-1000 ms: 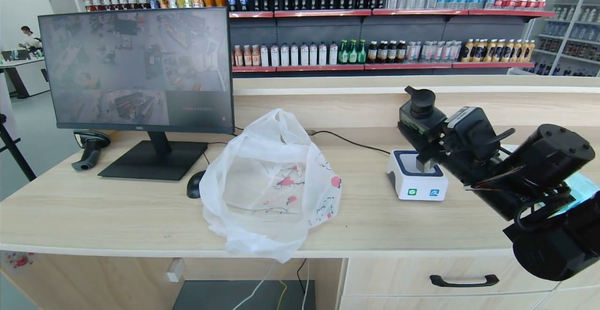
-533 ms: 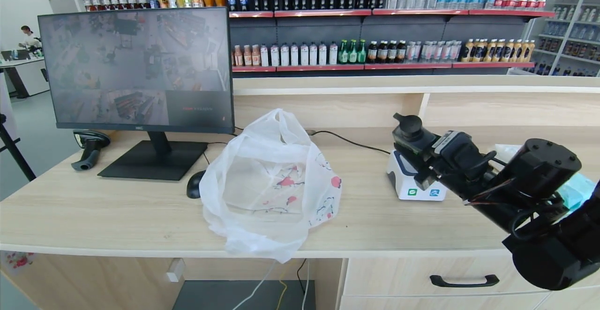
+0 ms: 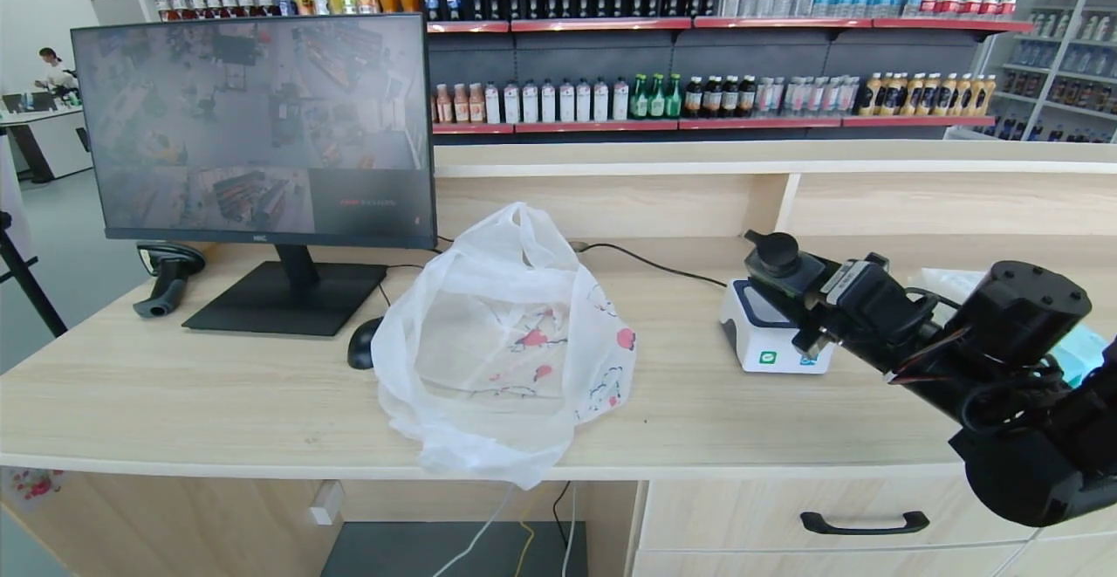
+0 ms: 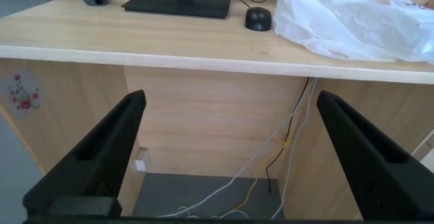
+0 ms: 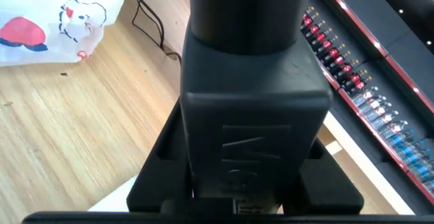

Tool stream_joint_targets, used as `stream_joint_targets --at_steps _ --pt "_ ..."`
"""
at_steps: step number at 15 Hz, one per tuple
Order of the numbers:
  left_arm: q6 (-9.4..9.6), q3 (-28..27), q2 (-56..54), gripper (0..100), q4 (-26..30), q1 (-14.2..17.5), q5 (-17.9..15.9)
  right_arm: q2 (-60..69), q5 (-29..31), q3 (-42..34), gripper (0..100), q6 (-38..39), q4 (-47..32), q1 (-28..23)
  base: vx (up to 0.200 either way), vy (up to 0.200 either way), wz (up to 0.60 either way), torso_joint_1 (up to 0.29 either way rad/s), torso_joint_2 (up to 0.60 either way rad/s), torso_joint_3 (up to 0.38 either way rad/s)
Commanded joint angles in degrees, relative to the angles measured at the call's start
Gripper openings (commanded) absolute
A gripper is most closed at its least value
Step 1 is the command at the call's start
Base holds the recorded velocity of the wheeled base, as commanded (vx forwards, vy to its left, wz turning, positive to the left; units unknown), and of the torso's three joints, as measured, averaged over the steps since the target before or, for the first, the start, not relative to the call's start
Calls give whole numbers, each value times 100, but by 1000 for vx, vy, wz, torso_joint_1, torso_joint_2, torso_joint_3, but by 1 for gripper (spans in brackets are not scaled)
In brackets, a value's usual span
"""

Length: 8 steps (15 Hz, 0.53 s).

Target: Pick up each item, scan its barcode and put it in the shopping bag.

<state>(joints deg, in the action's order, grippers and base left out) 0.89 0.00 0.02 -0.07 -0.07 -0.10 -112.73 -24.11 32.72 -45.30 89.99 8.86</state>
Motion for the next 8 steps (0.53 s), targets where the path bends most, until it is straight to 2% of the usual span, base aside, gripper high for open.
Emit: stream_joint_targets --at_steps 1,3,8 --pt "-1 0 -2 100 -10 -1 1 -232 -102 314 0 -14 1 -25 0 0 0 0 0 0" --pt "-1 0 -2 100 -19 -1 1 -470 -331 692 0 -23 1 -34 0 0 0 0 0 0" --pt "16 0 -2 100 -37 -1 1 -645 -480 833 0 -31 1 -166 0 0 0 0 0 0"
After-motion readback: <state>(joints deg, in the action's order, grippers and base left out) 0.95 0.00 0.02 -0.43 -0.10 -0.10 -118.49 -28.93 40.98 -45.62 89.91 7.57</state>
